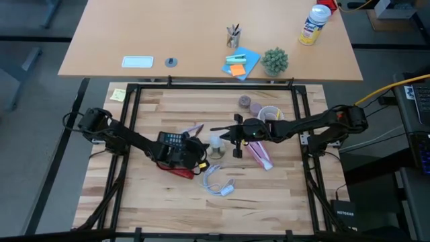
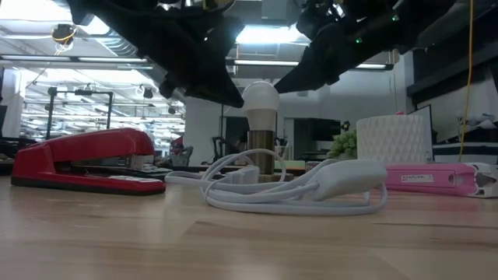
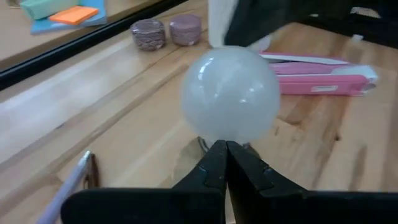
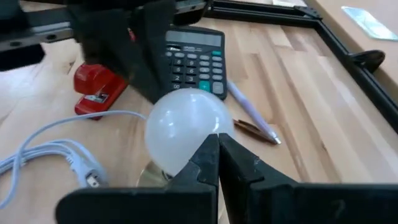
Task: Screw lightbulb
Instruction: Insert the white lightbulb into the golden lamp, then remove the white lightbulb from the golden lamp
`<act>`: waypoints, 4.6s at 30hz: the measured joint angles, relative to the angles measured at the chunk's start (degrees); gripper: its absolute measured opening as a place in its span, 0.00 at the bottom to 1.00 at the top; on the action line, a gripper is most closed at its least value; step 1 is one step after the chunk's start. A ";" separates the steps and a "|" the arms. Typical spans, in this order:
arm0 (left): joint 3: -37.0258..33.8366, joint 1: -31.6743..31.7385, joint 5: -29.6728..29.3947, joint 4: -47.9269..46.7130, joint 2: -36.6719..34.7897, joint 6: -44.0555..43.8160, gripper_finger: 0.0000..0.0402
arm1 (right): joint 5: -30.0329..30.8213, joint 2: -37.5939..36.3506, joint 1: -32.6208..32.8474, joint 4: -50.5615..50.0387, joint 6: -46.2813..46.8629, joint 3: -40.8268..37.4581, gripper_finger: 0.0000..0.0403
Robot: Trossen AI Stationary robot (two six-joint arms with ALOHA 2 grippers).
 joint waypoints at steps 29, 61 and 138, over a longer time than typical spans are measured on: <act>0.09 -2.36 -1.69 -0.52 -11.66 7.71 0.00 | 14.61 -8.39 5.04 2.99 -13.72 -0.07 0.02; 0.04 2.97 -3.74 -0.98 -1.07 1.86 0.00 | -8.96 0.91 -0.56 2.25 2.53 -0.02 0.02; 0.04 1.87 -4.60 5.81 -6.78 15.65 0.00 | 2.88 -10.54 0.03 -2.87 0.74 -0.04 0.02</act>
